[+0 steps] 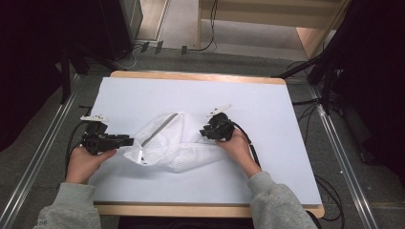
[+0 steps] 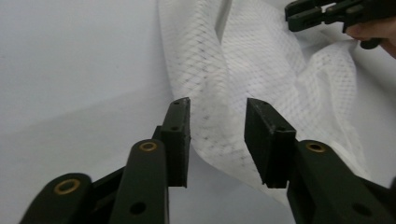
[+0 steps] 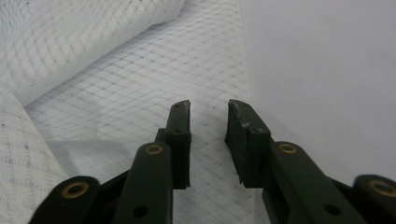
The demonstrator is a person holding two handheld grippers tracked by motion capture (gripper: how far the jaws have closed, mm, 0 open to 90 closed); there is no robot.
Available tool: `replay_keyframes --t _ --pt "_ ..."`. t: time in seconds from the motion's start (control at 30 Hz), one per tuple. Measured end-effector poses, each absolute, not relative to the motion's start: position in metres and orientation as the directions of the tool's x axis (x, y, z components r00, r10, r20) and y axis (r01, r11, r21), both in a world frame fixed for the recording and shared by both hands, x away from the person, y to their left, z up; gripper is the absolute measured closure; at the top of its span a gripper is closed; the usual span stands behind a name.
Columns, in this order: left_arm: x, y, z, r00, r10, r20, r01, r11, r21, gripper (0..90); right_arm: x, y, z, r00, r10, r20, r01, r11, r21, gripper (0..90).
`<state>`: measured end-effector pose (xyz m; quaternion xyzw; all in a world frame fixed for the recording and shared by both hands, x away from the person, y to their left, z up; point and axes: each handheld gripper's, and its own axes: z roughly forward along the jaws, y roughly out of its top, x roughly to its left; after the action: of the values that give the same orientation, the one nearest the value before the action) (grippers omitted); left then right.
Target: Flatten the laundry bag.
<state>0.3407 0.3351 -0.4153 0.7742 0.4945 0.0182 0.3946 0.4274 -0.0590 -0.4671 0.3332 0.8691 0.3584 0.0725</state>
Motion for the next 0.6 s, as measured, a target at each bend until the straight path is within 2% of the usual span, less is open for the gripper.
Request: replay_keyframes --t 0.2,0.33,0.6 --pt "0.358 0.328 -0.42 0.505 0.79 -0.349 0.755 -0.207 0.623 54.0 0.426 -0.057 -0.467 -0.772 0.623 0.127 0.531 0.522 0.667 89.9" --pt "0.369 0.32 -0.424 0.515 0.788 -0.337 0.751 -0.225 0.621 48.9 0.426 -0.057 -0.466 -0.766 0.628 0.137 0.543 0.518 0.661 90.0" --pt "0.382 0.307 -0.432 0.53 0.784 -0.324 0.757 -0.267 0.596 47.8 0.423 -0.069 -0.458 -0.753 0.638 0.162 0.552 0.477 0.684 90.0"
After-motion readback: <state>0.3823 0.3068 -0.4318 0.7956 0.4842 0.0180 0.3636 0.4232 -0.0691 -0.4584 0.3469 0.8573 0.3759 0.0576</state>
